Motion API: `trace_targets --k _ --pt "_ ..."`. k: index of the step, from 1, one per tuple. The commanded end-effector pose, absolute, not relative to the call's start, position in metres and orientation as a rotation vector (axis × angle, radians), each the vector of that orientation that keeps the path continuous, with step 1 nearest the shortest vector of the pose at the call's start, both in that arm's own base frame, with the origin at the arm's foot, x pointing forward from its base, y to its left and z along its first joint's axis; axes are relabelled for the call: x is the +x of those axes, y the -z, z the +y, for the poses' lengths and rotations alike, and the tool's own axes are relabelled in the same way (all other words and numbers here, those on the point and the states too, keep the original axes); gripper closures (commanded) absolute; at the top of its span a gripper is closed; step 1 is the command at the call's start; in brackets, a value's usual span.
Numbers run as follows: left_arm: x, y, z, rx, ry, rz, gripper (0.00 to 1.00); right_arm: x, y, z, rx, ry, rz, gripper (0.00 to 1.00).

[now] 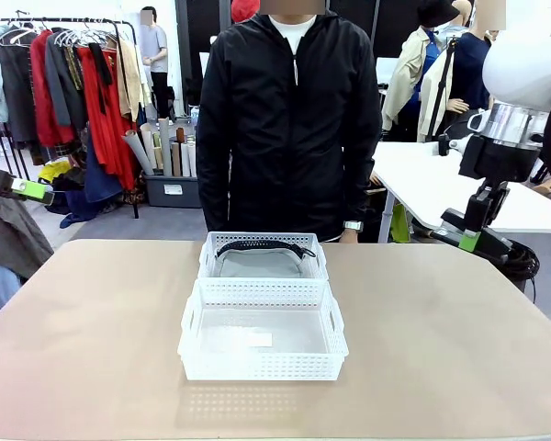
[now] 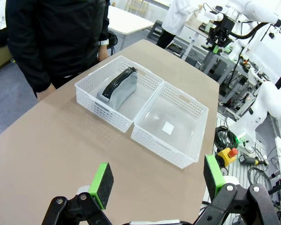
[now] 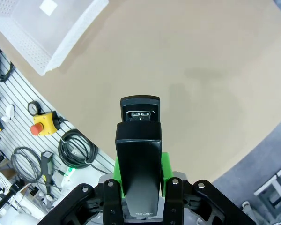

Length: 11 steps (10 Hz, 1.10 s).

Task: Distribute items into two baskets.
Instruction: Place the picked Stapler into the Organizing basket as instructed by the person.

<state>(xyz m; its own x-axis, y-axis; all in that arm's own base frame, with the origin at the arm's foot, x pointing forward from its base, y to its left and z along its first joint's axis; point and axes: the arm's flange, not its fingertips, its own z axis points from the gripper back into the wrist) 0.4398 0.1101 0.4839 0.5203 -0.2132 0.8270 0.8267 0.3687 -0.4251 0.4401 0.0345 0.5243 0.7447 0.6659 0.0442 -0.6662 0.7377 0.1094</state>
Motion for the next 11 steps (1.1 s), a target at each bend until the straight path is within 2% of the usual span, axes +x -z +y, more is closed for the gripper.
trace_targets --k 1,11 --pt "0.439 -0.4855 0.1104 -0.966 0.754 -0.759 0.0 0.4398 -0.5264 0.0345 0.119 -0.725 -0.008 1.0" --pt "0.439 -0.4855 0.1104 -0.966 0.754 -0.759 0.0 0.4398 -0.5264 0.0345 0.119 -0.725 -0.008 1.0"
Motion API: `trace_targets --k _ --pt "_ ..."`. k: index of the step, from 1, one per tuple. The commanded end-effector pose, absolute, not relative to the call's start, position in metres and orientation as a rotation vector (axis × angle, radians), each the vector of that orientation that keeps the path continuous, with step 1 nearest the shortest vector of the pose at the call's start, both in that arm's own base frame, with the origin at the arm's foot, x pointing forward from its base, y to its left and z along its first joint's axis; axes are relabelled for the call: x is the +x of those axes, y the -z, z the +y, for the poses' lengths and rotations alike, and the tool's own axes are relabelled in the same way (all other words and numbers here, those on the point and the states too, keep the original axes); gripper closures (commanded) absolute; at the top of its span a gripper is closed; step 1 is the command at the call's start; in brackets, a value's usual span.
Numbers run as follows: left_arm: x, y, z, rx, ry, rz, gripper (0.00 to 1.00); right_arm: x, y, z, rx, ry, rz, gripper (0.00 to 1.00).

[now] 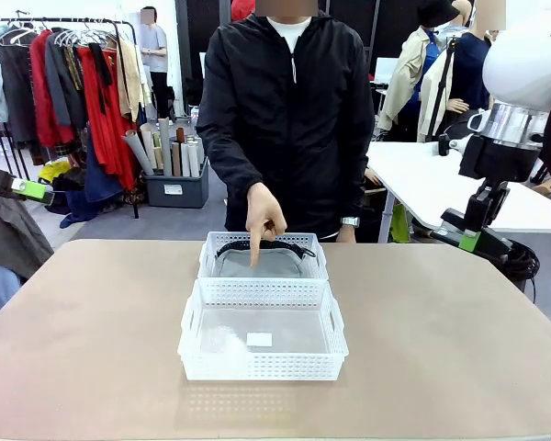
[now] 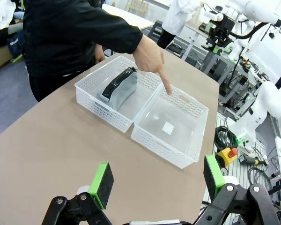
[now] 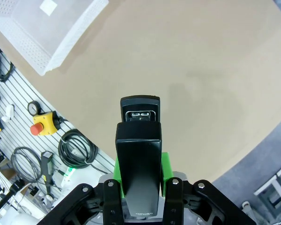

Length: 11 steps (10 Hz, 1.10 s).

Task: Distribute items into two baskets.
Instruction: Place the picked Stapler into the Organizing basket as instructed by the person.

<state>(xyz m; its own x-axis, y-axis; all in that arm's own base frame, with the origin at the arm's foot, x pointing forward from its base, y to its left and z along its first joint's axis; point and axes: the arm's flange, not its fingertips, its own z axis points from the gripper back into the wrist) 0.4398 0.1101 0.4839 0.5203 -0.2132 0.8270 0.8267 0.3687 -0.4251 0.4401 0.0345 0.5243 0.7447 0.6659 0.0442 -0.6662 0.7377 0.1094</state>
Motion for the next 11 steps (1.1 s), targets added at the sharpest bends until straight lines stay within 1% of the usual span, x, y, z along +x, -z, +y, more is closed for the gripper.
trace_targets --k 1,6,9,11 --pt "0.439 -0.485 0.11 -0.966 0.754 -0.759 0.0 0.44 -0.526 0.034 0.119 -0.725 -0.008 1.0" --pt "0.439 -0.485 0.11 -0.966 0.754 -0.759 0.0 0.441 -0.524 0.038 0.111 -0.742 -0.017 1.0" --pt "0.439 -0.485 0.11 -0.966 0.754 -0.759 0.0 0.441 -0.518 0.061 0.074 -0.832 -0.021 1.0" --pt "0.439 -0.485 0.11 -0.966 0.754 -0.759 0.0 0.435 -0.509 0.077 0.054 -0.902 0.006 1.0"
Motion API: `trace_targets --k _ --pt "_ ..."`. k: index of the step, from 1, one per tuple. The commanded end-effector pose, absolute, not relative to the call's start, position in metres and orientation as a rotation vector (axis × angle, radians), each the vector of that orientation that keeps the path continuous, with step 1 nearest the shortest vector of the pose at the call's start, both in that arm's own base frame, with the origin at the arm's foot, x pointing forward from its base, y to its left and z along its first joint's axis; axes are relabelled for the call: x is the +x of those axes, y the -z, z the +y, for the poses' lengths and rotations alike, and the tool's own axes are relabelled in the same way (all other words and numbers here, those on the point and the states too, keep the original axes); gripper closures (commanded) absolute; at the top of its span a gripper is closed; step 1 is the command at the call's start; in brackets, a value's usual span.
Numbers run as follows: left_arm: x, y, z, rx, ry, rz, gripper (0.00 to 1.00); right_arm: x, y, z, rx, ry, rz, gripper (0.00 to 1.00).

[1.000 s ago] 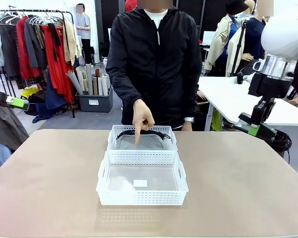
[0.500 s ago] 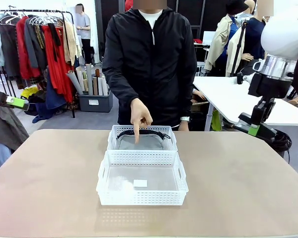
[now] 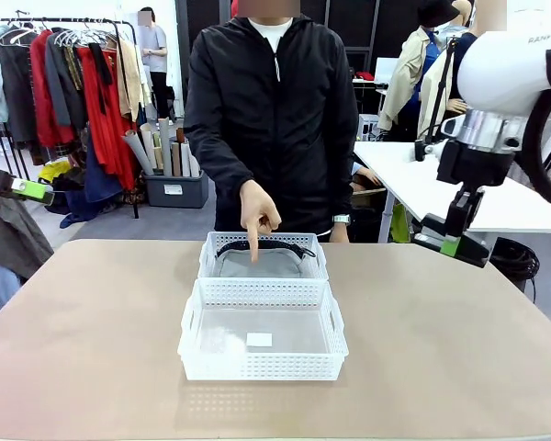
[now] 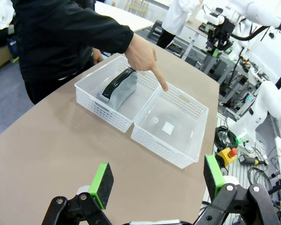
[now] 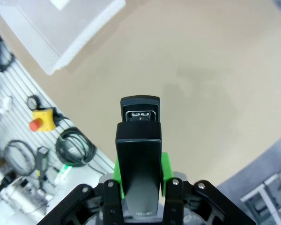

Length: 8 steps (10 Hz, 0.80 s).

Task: Distribute items into two baskets.
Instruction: Place the picked Stapler into the Organizing basket as instructed by the person.

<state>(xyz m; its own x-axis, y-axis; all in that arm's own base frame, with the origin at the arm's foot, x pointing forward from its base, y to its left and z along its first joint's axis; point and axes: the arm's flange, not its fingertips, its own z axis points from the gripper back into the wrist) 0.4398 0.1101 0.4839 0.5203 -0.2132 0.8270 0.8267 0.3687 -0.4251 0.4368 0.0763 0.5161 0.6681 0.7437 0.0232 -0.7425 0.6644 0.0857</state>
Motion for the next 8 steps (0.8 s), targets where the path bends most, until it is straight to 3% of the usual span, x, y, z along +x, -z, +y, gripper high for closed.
trace_targets --k 1,8 --pt "0.439 -0.485 0.11 -0.966 0.754 -0.759 0.0 0.431 -0.504 0.088 0.04 -0.948 0.021 1.0" --pt "0.439 -0.485 0.11 -0.966 0.754 -0.759 0.0 0.405 -0.47 0.148 -0.03 -1.263 0.057 1.0"
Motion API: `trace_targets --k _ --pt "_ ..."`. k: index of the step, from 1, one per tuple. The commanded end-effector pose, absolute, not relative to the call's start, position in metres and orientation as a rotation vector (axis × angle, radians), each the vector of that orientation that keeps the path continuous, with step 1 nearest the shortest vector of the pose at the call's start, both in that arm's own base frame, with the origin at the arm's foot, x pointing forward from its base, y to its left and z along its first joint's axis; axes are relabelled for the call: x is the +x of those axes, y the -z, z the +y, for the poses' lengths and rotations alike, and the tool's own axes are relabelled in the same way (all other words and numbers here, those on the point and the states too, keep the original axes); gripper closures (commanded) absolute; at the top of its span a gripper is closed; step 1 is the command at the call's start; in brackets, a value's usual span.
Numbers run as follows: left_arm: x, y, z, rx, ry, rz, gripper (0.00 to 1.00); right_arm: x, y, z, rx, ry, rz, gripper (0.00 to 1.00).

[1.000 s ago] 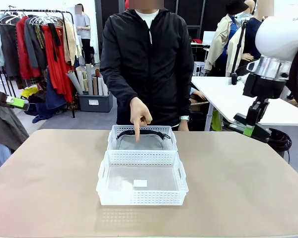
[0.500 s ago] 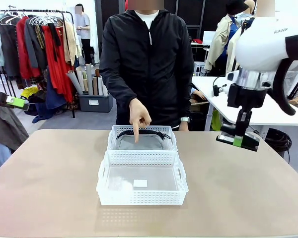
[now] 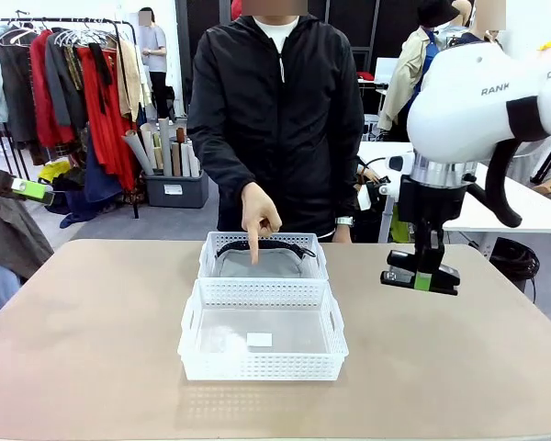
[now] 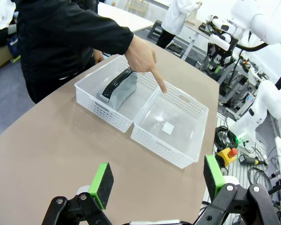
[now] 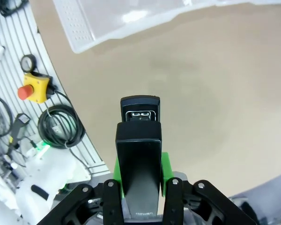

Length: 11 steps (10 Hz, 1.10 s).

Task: Distribute items into two baskets.
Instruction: Place the picked Stapler into the Organizing basket as instructed by the person.

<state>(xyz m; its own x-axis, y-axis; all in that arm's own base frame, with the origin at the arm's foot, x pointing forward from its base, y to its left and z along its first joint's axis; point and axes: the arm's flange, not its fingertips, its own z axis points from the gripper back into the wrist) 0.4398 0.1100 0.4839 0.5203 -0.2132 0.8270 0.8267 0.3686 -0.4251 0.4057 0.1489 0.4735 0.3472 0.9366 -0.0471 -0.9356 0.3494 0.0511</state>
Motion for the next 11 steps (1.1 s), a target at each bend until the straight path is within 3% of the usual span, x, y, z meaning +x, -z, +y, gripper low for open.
trace_targets --k 1,11 --pt "0.439 -0.485 0.11 -0.966 0.754 -0.759 0.0 0.408 -0.467 0.156 -0.035 -1.281 0.067 1.0" --pt "0.439 -0.485 0.11 -0.966 0.754 -0.759 0.0 0.447 -0.438 0.282 -0.061 -1.466 0.019 1.0"
